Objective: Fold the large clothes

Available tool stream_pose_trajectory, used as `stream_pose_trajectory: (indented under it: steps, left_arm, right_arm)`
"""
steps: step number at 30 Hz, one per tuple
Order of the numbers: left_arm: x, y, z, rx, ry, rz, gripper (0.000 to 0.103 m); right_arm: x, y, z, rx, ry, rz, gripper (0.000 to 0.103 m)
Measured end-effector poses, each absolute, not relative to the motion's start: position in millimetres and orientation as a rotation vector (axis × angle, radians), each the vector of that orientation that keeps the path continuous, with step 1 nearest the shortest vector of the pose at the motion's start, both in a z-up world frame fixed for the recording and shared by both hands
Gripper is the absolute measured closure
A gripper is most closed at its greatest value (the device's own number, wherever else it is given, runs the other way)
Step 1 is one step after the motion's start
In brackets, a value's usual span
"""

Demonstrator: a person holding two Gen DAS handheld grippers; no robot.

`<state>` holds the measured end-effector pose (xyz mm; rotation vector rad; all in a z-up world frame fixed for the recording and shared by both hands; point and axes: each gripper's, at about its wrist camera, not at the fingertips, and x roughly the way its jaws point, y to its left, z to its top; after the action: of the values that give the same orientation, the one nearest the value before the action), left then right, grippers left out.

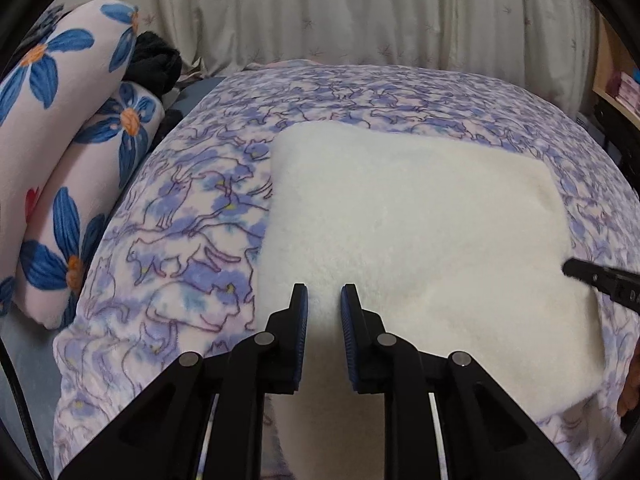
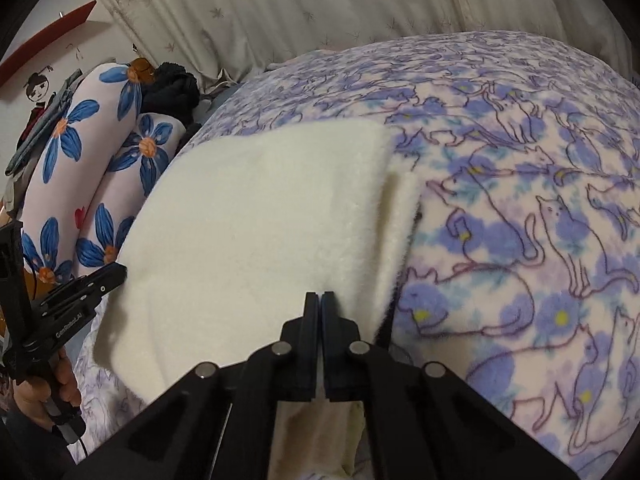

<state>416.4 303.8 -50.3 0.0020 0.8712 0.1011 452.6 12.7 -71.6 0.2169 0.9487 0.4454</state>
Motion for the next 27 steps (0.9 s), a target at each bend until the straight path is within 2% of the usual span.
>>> stream_pose_trajectory:
  steps: [1,3,4,7,9,11,12,14,16,19,27]
  left_arm:
    - [414.9,304.2,-47.7,-0.022,0.877,0.099,0.084]
    - [407.4,305.0,-41.5,-0.091,0.890,0.084,0.072]
    - [401.5,303.0,-38.3,-0.116,0.898,0.074,0.063]
    - [378.6,287.4,-23.6,-0.101,0.886,0.078,0.055]
    - [361.0,275.3,-11.9,-0.098,0.879,0.069,0.044]
    - [341.6,261.4,1.0,-0.099,0.872,0.059,0.025]
    - [331.6,254.0,7.9,-0.100,0.863,0.053,0.024]
    - [310.8,237.8,21.0,-0.095,0.848,0.036,0.023]
    - [291.2,223.7,30.5,-0.097,0.838,0.013,0.023]
    - [259.6,205.8,37.5,-0.120,0.816,-0.008,0.016]
    - [187.2,151.7,32.8,-0.091,0.788,-0.029,0.016]
  right_arm:
    - [450.5,10.9,-69.6,0.240,0.955,0.457,0.099]
    - [442.7,4.6,-63.4,0.263,0.966,0.452,0.099]
    - [437.8,2.0,-60.0,0.263,0.969,0.450,0.099]
    - [417.4,-9.1,-45.4,0.262,0.980,0.456,0.098]
    - [397.6,-19.0,-33.0,0.260,0.978,0.458,0.096]
    - [375.9,-28.6,-20.8,0.263,0.981,0.466,0.087]
    - [367.0,-32.0,-16.1,0.260,0.983,0.466,0.083]
    - [347.9,-40.3,-6.3,0.254,0.986,0.465,0.066]
    - [327.6,-49.4,3.0,0.251,0.982,0.461,0.058]
    - [296.5,-63.7,12.6,0.243,0.967,0.443,0.047]
    - [227.1,-98.1,2.8,0.224,0.963,0.377,0.035]
